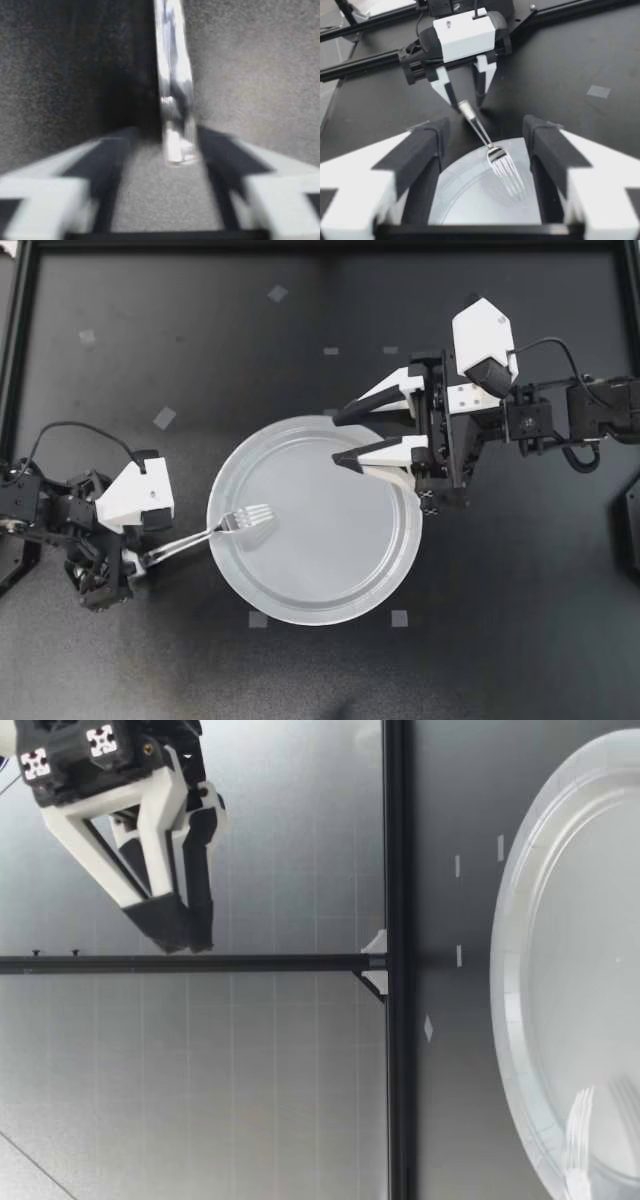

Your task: Pick up the fork and place it on the plate.

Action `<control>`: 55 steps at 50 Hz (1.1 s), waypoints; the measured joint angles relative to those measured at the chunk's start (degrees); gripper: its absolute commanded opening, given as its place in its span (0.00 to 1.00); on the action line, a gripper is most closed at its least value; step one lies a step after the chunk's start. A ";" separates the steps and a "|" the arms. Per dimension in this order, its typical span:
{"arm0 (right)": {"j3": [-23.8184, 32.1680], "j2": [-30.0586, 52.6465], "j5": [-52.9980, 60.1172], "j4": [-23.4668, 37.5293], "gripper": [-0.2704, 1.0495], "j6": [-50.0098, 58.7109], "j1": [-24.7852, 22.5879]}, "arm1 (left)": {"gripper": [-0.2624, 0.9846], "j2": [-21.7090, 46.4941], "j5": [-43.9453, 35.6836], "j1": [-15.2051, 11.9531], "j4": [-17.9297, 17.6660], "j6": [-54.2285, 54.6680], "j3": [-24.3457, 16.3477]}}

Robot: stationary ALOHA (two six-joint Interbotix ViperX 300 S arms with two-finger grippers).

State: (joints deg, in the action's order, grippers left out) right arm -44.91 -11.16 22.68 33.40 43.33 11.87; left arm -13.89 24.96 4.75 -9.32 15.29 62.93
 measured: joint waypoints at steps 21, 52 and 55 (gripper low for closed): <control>0.00 0.44 0.26 0.00 0.67 -0.09 0.00 | 0.69 -1.05 0.53 0.09 0.00 -0.26 -0.70; 0.00 0.44 0.35 0.09 0.67 0.00 0.09 | 0.69 0.26 0.79 0.09 0.09 -0.26 -0.70; 0.00 0.35 0.35 0.09 0.67 0.00 0.09 | 0.69 0.26 0.79 0.09 0.00 -0.26 -0.70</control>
State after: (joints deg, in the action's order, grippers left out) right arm -44.91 -10.81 23.03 33.49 43.33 11.95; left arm -13.62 25.75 4.83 -9.32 15.03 62.23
